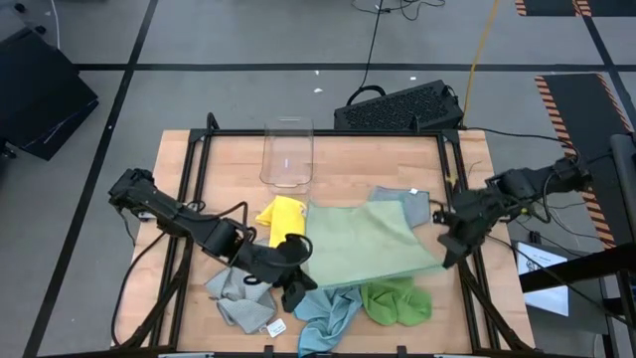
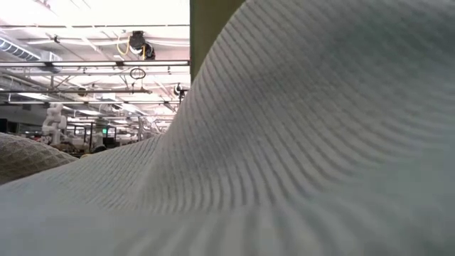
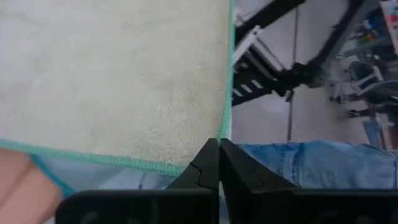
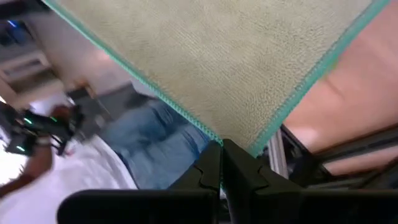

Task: Fold microfiber towels
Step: Fold the light green microfiber cloth

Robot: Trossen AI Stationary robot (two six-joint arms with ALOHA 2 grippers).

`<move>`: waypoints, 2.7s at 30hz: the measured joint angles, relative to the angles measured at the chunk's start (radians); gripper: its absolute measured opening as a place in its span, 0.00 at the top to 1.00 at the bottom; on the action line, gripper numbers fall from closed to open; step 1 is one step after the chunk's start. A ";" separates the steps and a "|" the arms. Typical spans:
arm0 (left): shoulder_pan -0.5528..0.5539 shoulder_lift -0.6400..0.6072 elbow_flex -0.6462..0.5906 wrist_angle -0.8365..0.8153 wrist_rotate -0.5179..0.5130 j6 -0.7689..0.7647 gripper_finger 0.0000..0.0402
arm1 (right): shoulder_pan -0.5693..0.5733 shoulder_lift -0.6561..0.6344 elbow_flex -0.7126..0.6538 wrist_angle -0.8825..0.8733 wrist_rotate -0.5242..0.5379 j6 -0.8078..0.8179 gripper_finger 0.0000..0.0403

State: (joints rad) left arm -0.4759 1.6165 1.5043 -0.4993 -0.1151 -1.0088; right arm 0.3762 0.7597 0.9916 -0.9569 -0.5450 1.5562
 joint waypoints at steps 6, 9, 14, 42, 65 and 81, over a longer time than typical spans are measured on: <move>0.008 0.000 -0.018 -0.040 -0.054 0.023 0.99 | 0.126 0.056 -0.001 -0.018 0.116 0.029 1.00; 0.021 0.001 -0.064 -0.020 -0.015 -0.032 0.98 | 0.174 0.078 -0.019 0.000 0.172 0.045 1.00; -0.012 0.000 -0.074 0.071 0.056 -0.073 0.99 | 0.279 0.095 -0.053 0.147 0.170 0.145 1.00; 0.236 0.000 -0.260 -0.038 -0.184 0.151 0.99 | -0.052 0.014 -0.417 0.145 0.734 -0.300 1.00; 0.385 0.075 -0.259 -0.029 -0.201 0.334 0.99 | -0.449 0.023 -0.575 0.405 0.723 -0.671 1.00; 0.391 0.113 -0.260 -0.028 -0.225 0.333 0.92 | -0.524 0.026 -0.575 0.421 0.732 -0.735 0.94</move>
State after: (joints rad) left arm -0.0853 1.7299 1.2442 -0.5272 -0.3401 -0.6757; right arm -0.1475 0.7856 0.4168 -0.5363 0.1875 0.8211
